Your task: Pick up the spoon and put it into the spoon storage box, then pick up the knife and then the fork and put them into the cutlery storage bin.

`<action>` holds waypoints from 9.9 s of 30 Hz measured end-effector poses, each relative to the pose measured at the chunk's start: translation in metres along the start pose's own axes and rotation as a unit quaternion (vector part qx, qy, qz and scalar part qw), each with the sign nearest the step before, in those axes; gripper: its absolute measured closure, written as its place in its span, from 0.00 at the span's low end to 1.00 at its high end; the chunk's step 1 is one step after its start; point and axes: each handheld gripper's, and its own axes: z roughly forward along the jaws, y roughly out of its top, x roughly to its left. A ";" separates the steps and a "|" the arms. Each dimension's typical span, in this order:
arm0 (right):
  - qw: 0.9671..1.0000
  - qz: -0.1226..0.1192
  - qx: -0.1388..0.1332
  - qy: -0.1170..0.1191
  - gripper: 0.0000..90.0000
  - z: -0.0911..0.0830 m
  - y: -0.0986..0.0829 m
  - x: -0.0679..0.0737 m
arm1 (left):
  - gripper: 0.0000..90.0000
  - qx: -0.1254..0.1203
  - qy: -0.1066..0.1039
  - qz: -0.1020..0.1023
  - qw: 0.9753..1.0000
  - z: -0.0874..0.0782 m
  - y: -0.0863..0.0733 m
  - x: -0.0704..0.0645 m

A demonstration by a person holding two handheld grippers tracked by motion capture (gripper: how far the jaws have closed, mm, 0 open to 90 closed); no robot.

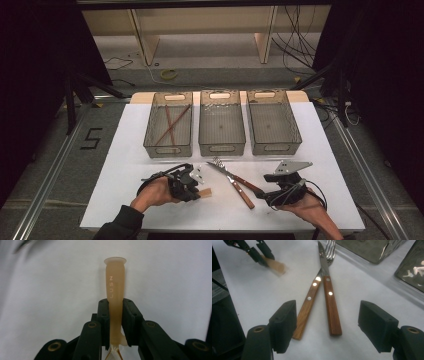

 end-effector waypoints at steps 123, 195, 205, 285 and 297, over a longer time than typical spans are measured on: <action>1.000 0.003 -0.018 0.003 0.35 -0.002 0.002 -0.002 | 0.47 -0.268 0.090 -0.268 0.921 -0.035 0.102 0.131; 0.991 0.009 0.132 0.007 0.40 0.046 0.048 -0.011 | 0.19 -0.344 0.072 -0.217 0.911 -0.057 -0.071 0.007; 0.989 0.007 0.150 0.009 0.42 0.054 0.050 -0.014 | 0.19 -0.343 0.075 -0.212 0.912 -0.058 -0.074 0.002; 0.967 -0.058 0.245 -0.019 0.84 0.087 0.067 -0.006 | 0.20 -0.320 0.091 -0.199 0.922 -0.048 -0.079 -0.004; 0.967 -0.073 0.242 -0.014 0.86 0.086 0.066 -0.007 | 0.20 -0.321 0.093 -0.199 0.921 -0.048 -0.080 -0.004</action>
